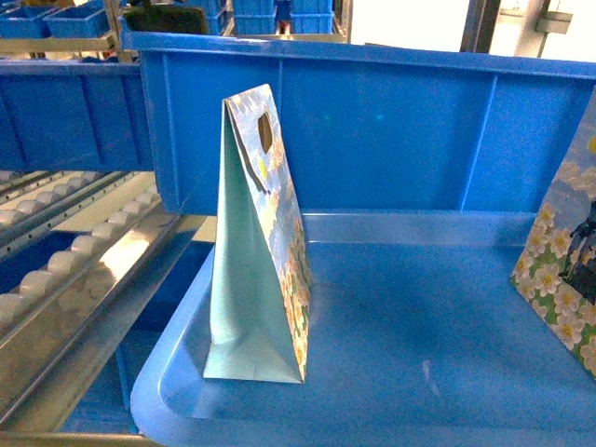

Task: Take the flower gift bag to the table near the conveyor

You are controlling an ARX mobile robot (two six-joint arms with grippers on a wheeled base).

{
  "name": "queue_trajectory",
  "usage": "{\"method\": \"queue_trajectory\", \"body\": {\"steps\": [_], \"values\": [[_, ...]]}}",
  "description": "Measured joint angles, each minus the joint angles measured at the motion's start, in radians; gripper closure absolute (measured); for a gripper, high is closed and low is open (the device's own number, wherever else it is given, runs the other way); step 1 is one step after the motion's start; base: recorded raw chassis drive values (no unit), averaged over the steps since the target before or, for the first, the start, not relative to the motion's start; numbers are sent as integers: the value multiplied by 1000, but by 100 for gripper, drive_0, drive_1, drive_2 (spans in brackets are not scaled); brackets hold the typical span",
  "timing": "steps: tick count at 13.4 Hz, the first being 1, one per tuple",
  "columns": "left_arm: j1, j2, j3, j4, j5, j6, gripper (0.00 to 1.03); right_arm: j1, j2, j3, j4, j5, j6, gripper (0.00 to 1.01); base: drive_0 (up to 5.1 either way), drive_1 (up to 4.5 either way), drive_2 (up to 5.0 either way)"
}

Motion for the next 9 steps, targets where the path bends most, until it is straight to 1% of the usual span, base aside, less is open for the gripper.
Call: {"method": "queue_trajectory", "body": {"steps": [9], "values": [[0, 0, 0, 0, 0, 0, 5, 0, 0, 0, 0, 0, 0, 3, 0, 0, 0]]}}
